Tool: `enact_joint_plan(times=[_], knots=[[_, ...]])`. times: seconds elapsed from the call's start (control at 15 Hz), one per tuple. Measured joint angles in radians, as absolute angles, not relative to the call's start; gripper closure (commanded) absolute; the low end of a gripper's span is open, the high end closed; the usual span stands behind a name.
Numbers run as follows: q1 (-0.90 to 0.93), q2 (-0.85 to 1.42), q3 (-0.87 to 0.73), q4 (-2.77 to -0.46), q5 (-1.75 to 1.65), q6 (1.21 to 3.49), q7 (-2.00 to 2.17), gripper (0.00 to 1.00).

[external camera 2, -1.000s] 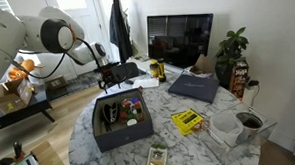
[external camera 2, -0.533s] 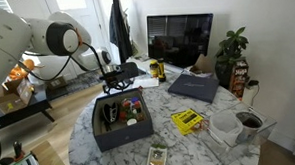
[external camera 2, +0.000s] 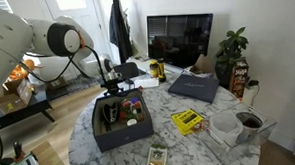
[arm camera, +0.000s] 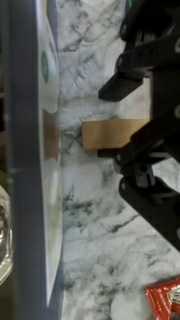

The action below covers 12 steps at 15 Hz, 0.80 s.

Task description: Put the small wooden block into the plastic jar

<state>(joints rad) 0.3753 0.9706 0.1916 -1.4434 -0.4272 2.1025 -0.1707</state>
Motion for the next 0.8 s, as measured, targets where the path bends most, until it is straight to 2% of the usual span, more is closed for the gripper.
enact_joint_plan(times=[0.13,0.2,0.67,0.73,0.8], knots=[[0.383,0.962,0.192,-1.456,-0.422,2.107,-0.171,0.92],[0.385,0.957,0.192,-1.461,-0.422,2.116,-0.170,0.94],[0.403,0.820,0.140,-1.519,-0.430,2.330,-0.033,0.93],[0.403,0.776,0.121,-1.537,-0.430,2.343,-0.002,0.70],[0.401,0.728,0.096,-1.562,-0.431,2.354,0.029,0.70]])
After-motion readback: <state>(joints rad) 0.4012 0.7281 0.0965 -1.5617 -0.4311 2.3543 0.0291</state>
